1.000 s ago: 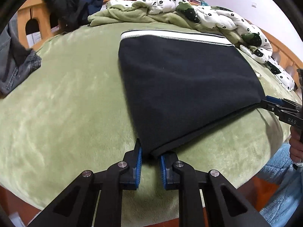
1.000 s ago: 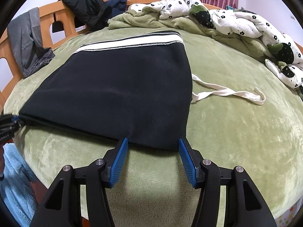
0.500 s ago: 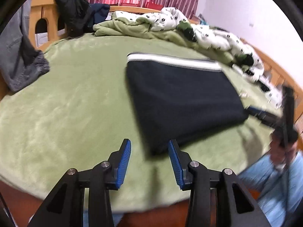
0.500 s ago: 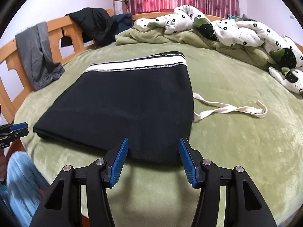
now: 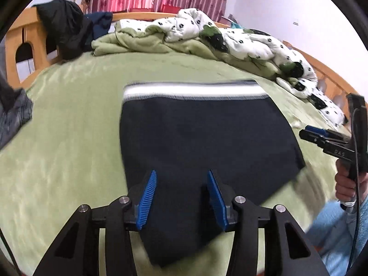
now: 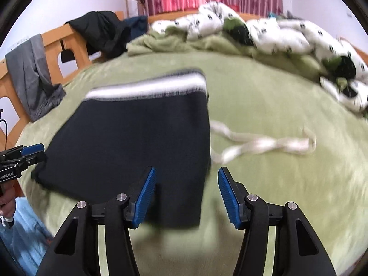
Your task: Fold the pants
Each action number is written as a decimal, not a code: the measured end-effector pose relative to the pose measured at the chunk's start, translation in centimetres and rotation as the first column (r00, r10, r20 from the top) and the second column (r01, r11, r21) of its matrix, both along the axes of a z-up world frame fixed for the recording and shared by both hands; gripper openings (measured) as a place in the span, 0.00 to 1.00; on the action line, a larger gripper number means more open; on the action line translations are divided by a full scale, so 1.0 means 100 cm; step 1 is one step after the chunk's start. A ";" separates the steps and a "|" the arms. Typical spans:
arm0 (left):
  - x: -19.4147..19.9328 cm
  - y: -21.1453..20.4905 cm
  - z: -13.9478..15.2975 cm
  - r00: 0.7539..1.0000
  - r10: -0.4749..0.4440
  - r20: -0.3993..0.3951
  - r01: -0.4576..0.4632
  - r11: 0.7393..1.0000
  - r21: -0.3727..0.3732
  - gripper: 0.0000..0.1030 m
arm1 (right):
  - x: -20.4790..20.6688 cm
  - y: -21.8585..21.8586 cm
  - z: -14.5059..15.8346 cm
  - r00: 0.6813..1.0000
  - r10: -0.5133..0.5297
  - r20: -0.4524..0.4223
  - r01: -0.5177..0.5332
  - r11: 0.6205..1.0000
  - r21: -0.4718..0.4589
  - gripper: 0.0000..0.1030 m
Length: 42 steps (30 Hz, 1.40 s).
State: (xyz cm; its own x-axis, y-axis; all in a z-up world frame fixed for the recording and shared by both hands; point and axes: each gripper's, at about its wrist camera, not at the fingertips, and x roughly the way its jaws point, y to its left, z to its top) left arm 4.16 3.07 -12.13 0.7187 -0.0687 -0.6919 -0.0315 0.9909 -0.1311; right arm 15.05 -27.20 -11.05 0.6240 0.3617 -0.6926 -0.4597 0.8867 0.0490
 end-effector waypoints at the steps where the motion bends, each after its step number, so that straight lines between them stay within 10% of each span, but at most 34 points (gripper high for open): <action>1: 0.013 0.002 0.004 1.000 0.012 0.004 -0.012 1.000 0.011 0.44 | 0.010 0.009 0.004 1.000 0.007 0.015 -0.007 1.000 -0.020 0.54; 14: 0.154 0.019 -0.015 0.991 0.091 -0.096 -0.079 0.990 0.115 0.47 | 0.108 0.100 -0.029 0.987 0.114 0.116 -0.089 0.976 -0.199 0.45; 27: 0.112 0.024 -0.010 0.988 0.091 -0.125 -0.083 0.994 0.070 0.51 | 0.073 0.082 -0.020 0.994 0.085 0.069 -0.066 0.968 -0.241 0.45; 42: -0.032 -0.014 0.006 0.985 0.042 -0.166 -0.047 0.999 -0.024 0.51 | -0.054 -0.001 -0.012 0.998 -0.018 -0.052 0.014 0.996 -0.086 0.47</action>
